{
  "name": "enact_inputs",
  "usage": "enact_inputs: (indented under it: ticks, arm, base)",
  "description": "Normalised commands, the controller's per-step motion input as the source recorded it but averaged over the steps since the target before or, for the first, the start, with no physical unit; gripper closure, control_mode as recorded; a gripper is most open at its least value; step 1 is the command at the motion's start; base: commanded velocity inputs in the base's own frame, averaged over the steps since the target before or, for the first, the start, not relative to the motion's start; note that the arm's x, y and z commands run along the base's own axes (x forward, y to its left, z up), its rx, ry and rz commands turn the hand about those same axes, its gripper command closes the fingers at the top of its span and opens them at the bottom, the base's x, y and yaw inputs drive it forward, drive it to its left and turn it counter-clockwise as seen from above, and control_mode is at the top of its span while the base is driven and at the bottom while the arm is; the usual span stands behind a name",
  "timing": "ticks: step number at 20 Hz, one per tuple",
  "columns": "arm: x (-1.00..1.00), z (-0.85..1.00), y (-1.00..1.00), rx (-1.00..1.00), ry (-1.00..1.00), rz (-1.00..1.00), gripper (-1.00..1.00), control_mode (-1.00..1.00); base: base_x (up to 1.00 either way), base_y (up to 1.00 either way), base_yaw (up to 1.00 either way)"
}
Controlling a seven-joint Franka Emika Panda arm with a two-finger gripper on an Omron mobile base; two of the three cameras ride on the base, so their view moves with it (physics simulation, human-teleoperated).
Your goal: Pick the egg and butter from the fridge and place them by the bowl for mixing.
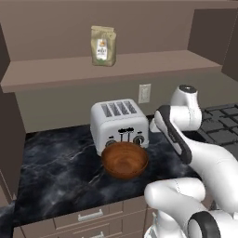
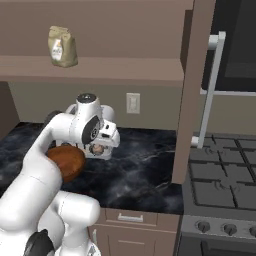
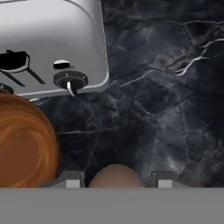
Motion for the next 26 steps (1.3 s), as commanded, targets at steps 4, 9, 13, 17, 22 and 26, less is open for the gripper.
enact_inputs:
  ticks: [4, 9, 13, 17, 22, 26]
  arm:
    - [0.35, -0.72, -0.11, 0.01, 0.08, 0.03, 1.0, -1.0]
    - [0.4, -0.74, 0.03, 0.0, 0.12, 0.0, 1.0, -1.0]
    - [0.48, -0.62, 0.01, 0.0, 0.14, 0.0, 1.0, -1.0]
    - [0.53, -0.53, 0.0, 0.0, 0.1, 0.0, 1.0, -1.0]
    - [0.34, -0.35, 0.0, 0.0, 0.1, 0.0, 1.0, -1.0]
    - [0.1, -0.17, -0.01, 0.0, 0.06, 0.0, 1.0, -1.0]
  base:
    - [0.0, 0.0, 0.0]
    - [0.0, 0.0, 0.0]
    - [0.0, 0.0, 0.0]
    - [0.0, 0.0, 0.0]
    - [0.0, 0.0, 0.0]
    - [0.0, 0.0, 0.0]
